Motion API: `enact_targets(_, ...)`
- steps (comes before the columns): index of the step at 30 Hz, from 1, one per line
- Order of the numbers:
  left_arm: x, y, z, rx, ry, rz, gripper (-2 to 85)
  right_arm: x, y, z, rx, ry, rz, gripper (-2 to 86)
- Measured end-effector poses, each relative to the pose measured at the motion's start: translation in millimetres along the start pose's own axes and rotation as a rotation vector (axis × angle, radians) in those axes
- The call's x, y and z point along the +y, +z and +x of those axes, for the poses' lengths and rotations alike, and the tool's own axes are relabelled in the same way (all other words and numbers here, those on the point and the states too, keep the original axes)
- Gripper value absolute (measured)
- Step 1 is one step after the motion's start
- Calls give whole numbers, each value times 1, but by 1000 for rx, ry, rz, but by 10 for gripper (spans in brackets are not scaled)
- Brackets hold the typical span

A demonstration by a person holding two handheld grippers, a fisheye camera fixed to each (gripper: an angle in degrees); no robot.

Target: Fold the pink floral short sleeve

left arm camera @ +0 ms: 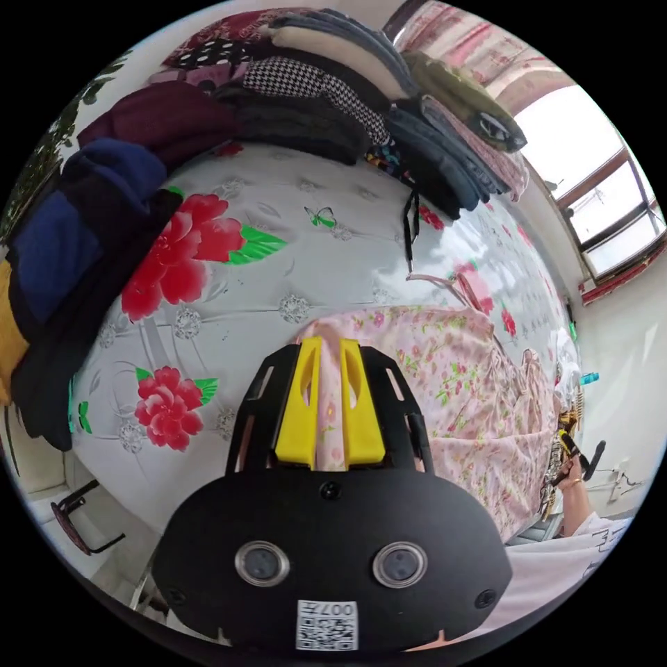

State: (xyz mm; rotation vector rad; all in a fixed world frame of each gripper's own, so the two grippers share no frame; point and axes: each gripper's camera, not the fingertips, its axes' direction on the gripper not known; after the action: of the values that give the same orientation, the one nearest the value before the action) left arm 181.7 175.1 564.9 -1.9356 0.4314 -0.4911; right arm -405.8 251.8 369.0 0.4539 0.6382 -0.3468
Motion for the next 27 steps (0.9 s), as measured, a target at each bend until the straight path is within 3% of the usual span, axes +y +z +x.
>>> enact_targets(5, 34, -38, -52, 31, -100, 89, 63, 90, 15, -239, -142, -495, -153, 2)
enact_targets(11, 50, -16, -101, 176, -164, -40, 101, 154, 34, -420, -212, -807, -286, -2)
enact_targets(16, 34, -10, -98, 213, -62, -32, 83, 141, 28, -484, -288, -857, -330, -3)
enact_targets(19, 17, 2, -93, 188, 15, -140, 5, 132, 20, -505, -257, -873, -313, -3)
enact_targets(22, -5, -18, -106, 274, 73, -92, -6, 132, 19, -518, -195, -894, -330, -3)
enact_targets(25, -33, -44, -120, 248, 163, -104, -9, 150, 36, -527, -117, -952, -433, -3)
enact_targets(27, -52, -58, -126, 200, 258, -157, -9, 158, 28, -526, -114, -962, -347, -3)
